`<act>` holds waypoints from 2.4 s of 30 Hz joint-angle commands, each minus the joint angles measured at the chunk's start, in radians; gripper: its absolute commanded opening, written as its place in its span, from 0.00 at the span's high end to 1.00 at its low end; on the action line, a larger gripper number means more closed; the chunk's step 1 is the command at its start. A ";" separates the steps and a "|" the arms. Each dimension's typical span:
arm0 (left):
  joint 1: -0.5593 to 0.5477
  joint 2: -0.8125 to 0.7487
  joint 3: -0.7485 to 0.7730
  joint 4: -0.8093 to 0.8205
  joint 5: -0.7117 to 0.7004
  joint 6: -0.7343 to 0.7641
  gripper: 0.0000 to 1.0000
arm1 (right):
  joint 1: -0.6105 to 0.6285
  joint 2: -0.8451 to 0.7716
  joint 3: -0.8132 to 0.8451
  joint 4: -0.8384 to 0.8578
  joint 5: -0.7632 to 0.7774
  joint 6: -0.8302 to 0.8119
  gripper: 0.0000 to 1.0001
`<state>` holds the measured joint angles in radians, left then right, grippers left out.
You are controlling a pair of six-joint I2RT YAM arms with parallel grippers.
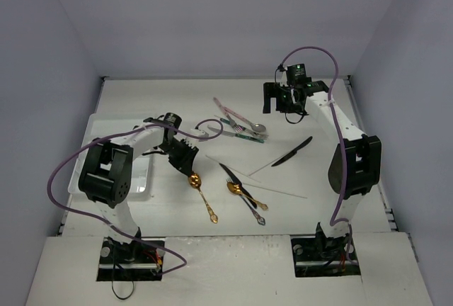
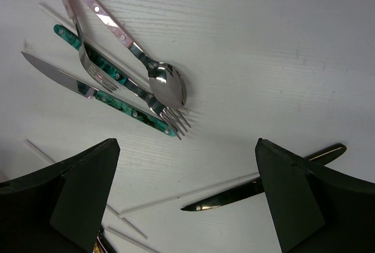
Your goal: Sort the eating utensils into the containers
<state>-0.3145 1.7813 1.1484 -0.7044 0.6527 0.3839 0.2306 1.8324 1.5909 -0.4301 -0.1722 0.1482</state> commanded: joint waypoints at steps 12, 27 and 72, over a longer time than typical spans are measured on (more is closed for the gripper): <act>0.041 -0.165 0.078 -0.003 0.024 -0.165 1.00 | 0.005 -0.024 0.028 0.022 -0.013 -0.015 0.00; 0.503 -0.238 0.300 -0.015 0.189 -0.465 1.00 | 0.020 0.033 0.061 0.022 -0.044 -0.016 0.00; 0.861 0.142 0.573 0.143 0.001 -0.404 1.00 | 0.039 0.059 0.067 0.021 -0.041 -0.010 0.00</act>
<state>0.5752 1.9396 1.7364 -0.6473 0.6464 0.0309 0.2634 1.9121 1.6234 -0.4267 -0.2142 0.1410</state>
